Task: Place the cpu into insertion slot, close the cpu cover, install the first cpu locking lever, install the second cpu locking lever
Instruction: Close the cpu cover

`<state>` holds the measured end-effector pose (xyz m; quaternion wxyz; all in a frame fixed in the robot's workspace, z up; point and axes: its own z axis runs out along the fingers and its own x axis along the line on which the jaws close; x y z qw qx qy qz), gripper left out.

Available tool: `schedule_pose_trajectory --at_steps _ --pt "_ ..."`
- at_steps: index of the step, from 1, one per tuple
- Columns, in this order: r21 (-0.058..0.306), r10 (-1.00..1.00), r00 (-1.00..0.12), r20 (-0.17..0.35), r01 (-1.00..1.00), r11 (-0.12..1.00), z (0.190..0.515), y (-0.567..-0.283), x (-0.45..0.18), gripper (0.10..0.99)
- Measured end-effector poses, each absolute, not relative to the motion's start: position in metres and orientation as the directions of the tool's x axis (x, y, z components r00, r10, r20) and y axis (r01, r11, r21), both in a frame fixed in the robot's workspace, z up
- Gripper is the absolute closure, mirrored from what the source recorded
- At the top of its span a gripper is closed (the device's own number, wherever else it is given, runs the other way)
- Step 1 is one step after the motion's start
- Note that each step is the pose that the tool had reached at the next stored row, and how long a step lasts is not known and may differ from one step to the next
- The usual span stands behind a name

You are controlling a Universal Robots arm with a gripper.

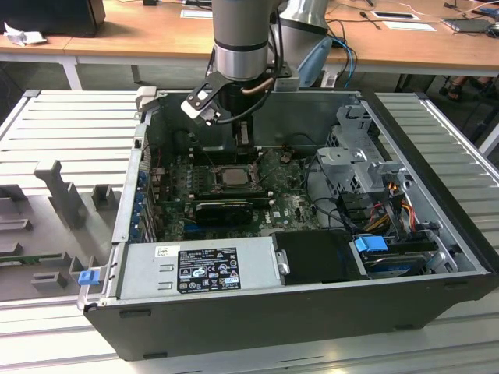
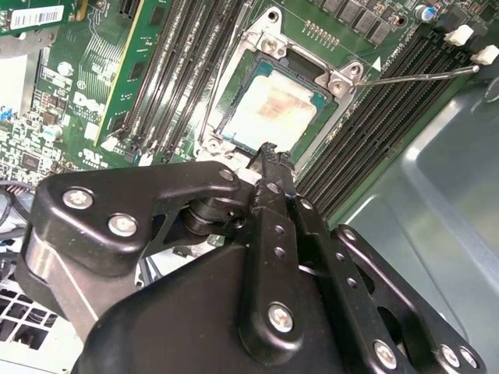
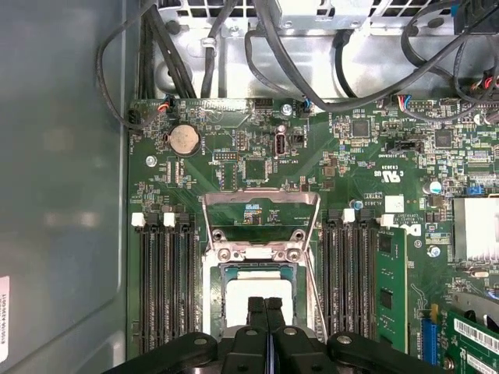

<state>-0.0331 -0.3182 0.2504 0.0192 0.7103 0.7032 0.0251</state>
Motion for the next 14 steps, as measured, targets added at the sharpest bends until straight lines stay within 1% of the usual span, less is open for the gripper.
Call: schedule_pose_trajectory --at_steps 14 --pt "0.063 1.0 0.01 0.005 0.998 -0.01 0.2556 -0.3177 -0.0331 0.98"
